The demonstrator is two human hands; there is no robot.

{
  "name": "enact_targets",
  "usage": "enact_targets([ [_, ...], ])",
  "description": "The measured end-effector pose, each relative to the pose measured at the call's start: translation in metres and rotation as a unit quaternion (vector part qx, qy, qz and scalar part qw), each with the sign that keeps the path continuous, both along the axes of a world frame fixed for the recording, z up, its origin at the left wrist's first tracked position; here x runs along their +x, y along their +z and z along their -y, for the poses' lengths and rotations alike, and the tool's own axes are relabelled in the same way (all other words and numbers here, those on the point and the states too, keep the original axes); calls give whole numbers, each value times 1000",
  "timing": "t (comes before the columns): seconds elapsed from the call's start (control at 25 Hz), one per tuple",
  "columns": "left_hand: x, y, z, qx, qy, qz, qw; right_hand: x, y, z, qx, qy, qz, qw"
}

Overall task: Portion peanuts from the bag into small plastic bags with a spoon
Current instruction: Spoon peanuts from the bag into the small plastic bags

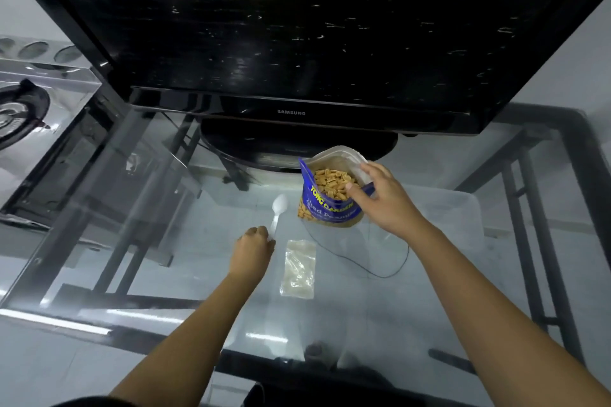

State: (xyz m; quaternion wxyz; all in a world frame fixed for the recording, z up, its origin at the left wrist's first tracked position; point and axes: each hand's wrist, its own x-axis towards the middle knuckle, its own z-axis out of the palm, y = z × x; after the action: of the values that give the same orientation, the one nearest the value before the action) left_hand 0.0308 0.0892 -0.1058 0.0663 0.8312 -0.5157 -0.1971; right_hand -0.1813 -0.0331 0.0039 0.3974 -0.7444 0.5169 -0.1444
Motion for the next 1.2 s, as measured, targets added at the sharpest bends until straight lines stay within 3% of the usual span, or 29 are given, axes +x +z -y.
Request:
enact_targets([
  [0.12,0,16,9,-42,111,-50,992,0,0,1,10,-8,15,1000],
  [0.24,3,65,26,-149,215,-247,933,0,0,0,23,-15,30,999],
  [0.36,11,124,48,-243,133,-380,882,0,0,-3,35,-26,46,998],
  [0.52,7,160,71,-305,64,-339,888,-1,0,-3,53,-23,68,996],
  [0.64,-15,163,83,-371,-39,-167,913,-4,-1,-3,66,-20,76,995],
  [0.76,-34,150,94,-320,-150,-61,933,-4,-3,-1,76,-17,76,994],
  [0.88,-29,136,108,-240,-47,-108,964,-4,-4,-1,71,-12,67,995],
  [1.0,-16,135,115,-192,17,-193,962,-5,-5,1,75,-8,62,995],
  [1.08,-16,139,109,-212,27,-221,951,-4,-7,-3,38,-18,79,996],
  [1.2,-20,126,73,-325,111,-219,913,-4,-22,-37,-48,-113,121,985],
])
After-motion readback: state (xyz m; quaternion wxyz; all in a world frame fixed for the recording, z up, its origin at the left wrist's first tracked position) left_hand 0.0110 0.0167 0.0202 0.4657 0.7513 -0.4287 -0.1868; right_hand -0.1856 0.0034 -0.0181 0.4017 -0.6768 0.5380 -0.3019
